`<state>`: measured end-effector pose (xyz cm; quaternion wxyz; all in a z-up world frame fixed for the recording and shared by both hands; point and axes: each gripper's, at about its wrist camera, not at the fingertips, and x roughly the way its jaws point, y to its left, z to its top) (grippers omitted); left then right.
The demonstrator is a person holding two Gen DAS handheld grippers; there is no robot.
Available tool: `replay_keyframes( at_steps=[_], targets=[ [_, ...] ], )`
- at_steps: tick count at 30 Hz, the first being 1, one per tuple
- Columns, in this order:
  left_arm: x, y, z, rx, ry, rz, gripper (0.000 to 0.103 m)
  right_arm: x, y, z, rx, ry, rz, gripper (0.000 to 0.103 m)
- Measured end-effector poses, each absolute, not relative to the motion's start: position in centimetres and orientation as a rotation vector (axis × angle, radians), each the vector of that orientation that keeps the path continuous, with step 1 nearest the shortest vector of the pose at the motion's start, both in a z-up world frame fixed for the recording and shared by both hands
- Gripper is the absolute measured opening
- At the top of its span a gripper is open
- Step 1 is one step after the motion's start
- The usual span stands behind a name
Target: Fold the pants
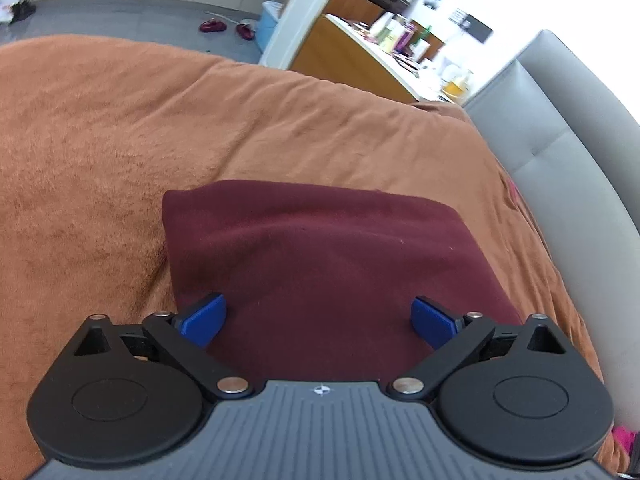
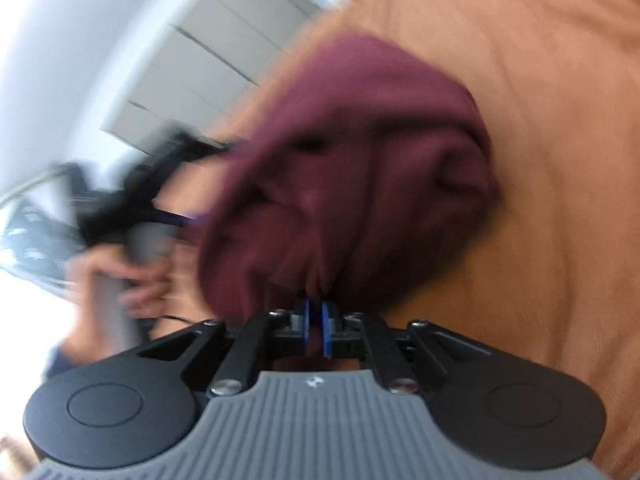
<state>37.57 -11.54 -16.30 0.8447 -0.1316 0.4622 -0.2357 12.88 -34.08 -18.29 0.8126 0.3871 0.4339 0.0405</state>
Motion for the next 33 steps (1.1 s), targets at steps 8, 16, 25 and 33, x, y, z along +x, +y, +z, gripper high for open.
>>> replay_keyframes(
  at_steps=[8,16,25,33],
  targets=[
    [31.0,-11.0,-11.5,-0.295,0.879,-0.619,0.103,9.3,-35.6,-15.3,0.768,0.793,0.141,0.029],
    [23.4,-14.2,-11.2,-0.227,0.802,-0.681,0.103,12.3,-38.6,-7.7,0.513,0.558,0.048,0.031],
    [24.4,-16.2,-15.9,-0.068,0.894,-0.573,0.103,18.4,-39.3,-15.1,0.399,0.809,0.065,0.025],
    [24.3,-13.7,-19.2,-0.257,0.885,-0.564,0.103,18.5,-38.1,-16.6,0.287,0.813,0.063,0.024]
  ],
)
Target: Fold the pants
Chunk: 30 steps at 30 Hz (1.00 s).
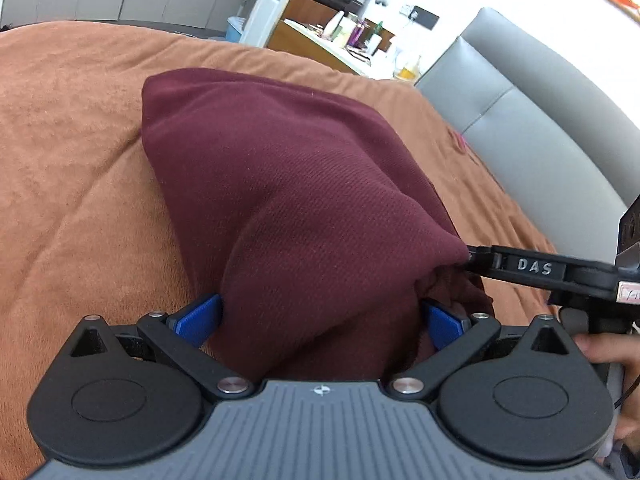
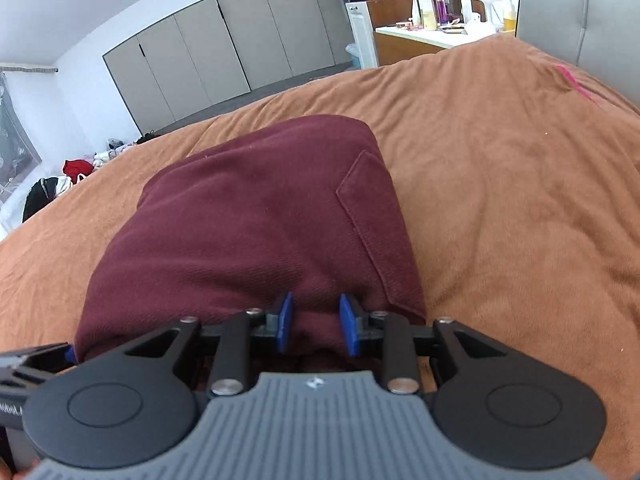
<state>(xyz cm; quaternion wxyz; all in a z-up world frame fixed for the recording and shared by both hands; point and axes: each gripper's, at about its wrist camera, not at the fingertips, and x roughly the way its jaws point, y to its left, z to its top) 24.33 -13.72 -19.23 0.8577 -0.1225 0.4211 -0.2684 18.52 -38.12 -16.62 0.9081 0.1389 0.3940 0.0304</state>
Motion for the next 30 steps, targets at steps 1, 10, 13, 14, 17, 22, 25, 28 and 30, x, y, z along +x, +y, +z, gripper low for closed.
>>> replay_keyframes(
  at_steps=[1,10,13,14,17,22,25,28,30],
  targets=[
    [24.5,-13.6,-19.0,-0.255,0.889,-0.567,0.103,18.7,-38.3,-16.2,0.295,0.820,0.066,0.024],
    [29.9,-7.7,-19.2,-0.639,1.015,-0.695,0.103,18.6,-40.7,-12.6,0.234,0.788,0.148,0.090],
    [32.9,-6.8,-21.0,-0.730,1.095,-0.668,0.103,20.8,-43.4,-13.6,0.315,0.867,0.185,0.094],
    [33.7,-6.9,-21.5,-0.751,1.112,-0.667,0.103,21.5,-44.3,-14.1,0.341,0.889,0.193,0.094],
    [35.7,-7.1,-22.9,-0.786,1.138,-0.687,0.103,23.6,-47.3,-16.6,0.484,0.953,0.239,0.094],
    [37.3,-7.4,-23.7,-0.756,1.151,-0.750,0.103,27.6,-49.6,-21.1,0.779,1.045,0.399,0.092],
    [37.6,-7.1,-24.0,-0.764,1.156,-0.774,0.103,29.7,-49.2,-23.3,0.833,1.087,0.476,0.095],
    [37.5,-7.0,-24.5,-0.768,1.130,-0.783,0.103,31.1,-48.5,-24.9,0.908,1.107,0.534,0.097],
    [37.1,-7.2,-24.8,-0.768,1.126,-0.767,0.103,31.8,-47.6,-25.3,0.909,1.099,0.540,0.095]
  ],
)
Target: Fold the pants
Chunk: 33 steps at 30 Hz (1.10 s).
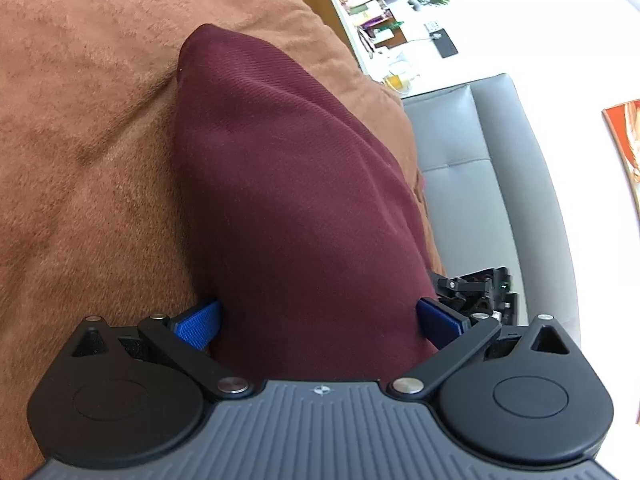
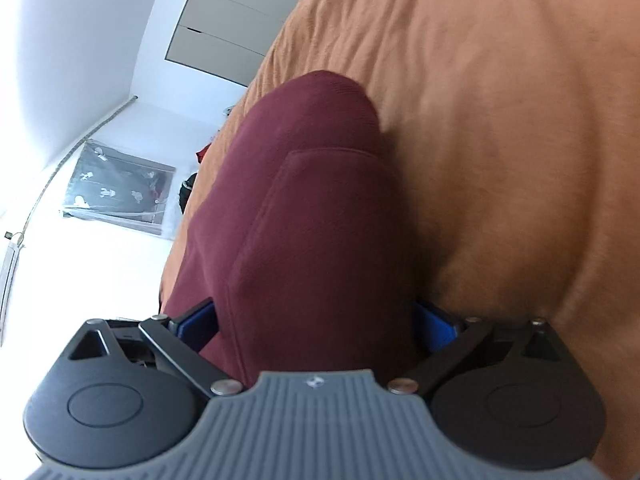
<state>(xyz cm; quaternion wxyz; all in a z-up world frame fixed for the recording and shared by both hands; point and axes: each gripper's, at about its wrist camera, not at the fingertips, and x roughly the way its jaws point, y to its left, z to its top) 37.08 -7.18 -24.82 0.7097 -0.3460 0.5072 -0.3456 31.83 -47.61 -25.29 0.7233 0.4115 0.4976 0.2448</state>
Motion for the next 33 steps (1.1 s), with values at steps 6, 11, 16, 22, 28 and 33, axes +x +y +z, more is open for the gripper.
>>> replay_keyframes(
  at_steps=[6,11,16,22,28,33],
  targets=[
    [35.9,-7.5,-24.3,-0.705,1.045,-0.740,0.103,32.1,-46.2,-24.7,0.894,1.087,0.516,0.059],
    [34.5,-7.2,-23.0,-0.684,0.944,-0.759,0.085,31.2,-45.5,-23.6,0.863,1.032,0.489,0.046],
    [33.7,-6.0,-21.8,-0.728,0.918,-0.766,0.075,30.6,-44.1,-21.1,0.847,0.991,0.482,0.044],
    [32.2,-2.7,-20.3,-0.859,0.822,-0.761,0.073,30.8,-40.7,-17.4,0.814,0.965,0.500,0.044],
    [30.3,3.0,-17.2,-0.921,0.735,-0.720,0.073,30.7,-35.8,-13.6,0.778,0.938,0.561,0.044],
    [28.2,10.2,-14.0,-0.869,0.697,-0.645,0.073,32.1,-27.8,-11.5,0.745,0.938,0.651,0.044]
  ],
)
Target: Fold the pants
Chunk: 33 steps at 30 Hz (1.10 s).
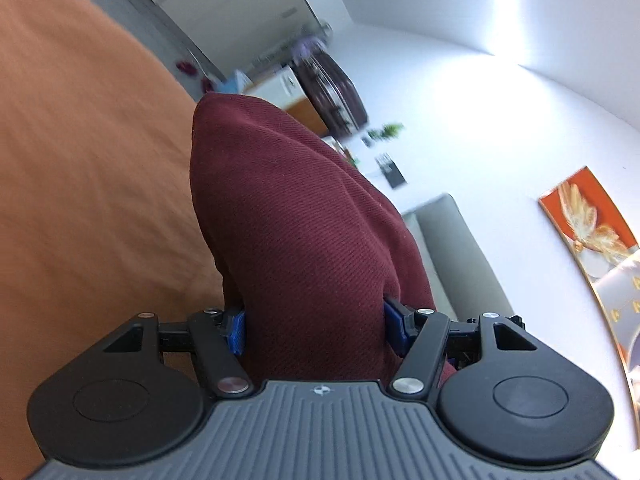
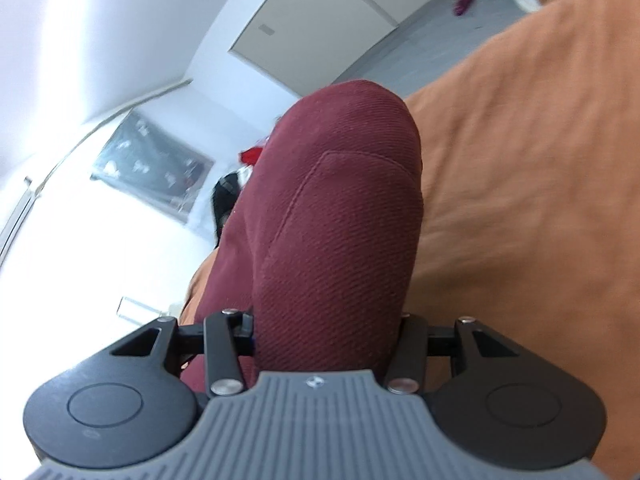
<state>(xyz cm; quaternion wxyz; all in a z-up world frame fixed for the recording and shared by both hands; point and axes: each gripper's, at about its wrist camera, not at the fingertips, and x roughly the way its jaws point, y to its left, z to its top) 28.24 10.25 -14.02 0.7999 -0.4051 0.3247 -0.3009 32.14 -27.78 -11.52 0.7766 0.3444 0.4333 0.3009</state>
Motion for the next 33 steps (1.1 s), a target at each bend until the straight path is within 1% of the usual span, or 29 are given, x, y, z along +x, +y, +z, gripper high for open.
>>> replay_keyframes(
  at_steps=[5,8,11,14,16,17,18,19,20,21,23,24,25,26,29,32,33],
  targets=[
    [25.7,18.2,-12.5,-0.813,0.698,-0.520,0.073,33.6,-17.9,-12.6,0.753,0.981,0.743,0.044],
    [24.7,21.9,-13.3,-0.802,0.725,-0.454,0.073,34.5,-12.8,-14.2,0.760,1.030,0.775,0.044],
    [24.5,24.3,-15.7,-0.811,0.759,-0.398,0.073,35.1,-8.6,-16.4,0.749,1.073,0.771,0.044],
    [24.7,25.6,-19.3,-0.840,0.828,-0.354,0.073,35.0,-5.8,-18.7,0.712,1.134,0.734,0.044],
    [24.8,26.2,-21.2,-0.857,0.832,-0.348,0.074,35.3,-4.9,-20.0,0.673,1.170,0.700,0.046],
    [24.8,26.2,-21.4,-0.861,0.822,-0.363,0.078,35.2,-4.6,-20.9,0.649,1.173,0.694,0.048],
    [25.0,26.0,-21.5,-0.856,0.818,-0.373,0.082,35.1,-4.4,-21.5,0.638,1.165,0.697,0.052],
    [25.1,26.0,-21.7,-0.833,0.827,-0.370,0.098,35.2,-4.6,-22.2,0.645,1.157,0.701,0.059],
    [25.4,25.5,-22.1,-0.821,0.838,-0.365,0.103,35.4,-4.8,-23.1,0.651,1.163,0.701,0.062],
    [25.9,24.9,-22.7,-0.844,0.851,-0.360,0.103,35.4,-5.2,-24.1,0.663,1.174,0.690,0.071],
    [26.2,24.3,-23.3,-0.900,0.846,-0.348,0.103,35.4,-6.2,-26.1,0.758,1.188,0.660,0.070],
    [26.3,24.1,-22.9,-0.899,0.844,-0.334,0.103,35.2,-6.6,-26.3,0.791,1.177,0.654,0.067],
    [26.5,23.9,-22.4,-0.885,0.861,-0.316,0.103,34.5,-7.1,-26.0,0.810,1.167,0.655,0.064],
    [26.6,23.9,-21.7,-0.856,0.895,-0.301,0.103,33.8,-7.5,-25.6,0.817,1.167,0.653,0.063],
    [26.9,24.8,-18.5,-0.748,0.979,-0.245,0.103,33.4,-7.9,-22.4,0.710,1.140,0.617,0.063],
    [25.1,25.3,-14.3,-0.630,0.963,-0.102,0.103,31.9,-7.4,-16.8,0.437,1.031,0.530,0.071],
    [24.3,25.0,-12.7,-0.573,0.942,-0.053,0.103,31.3,-7.2,-14.9,0.358,0.977,0.507,0.077]
  ],
)
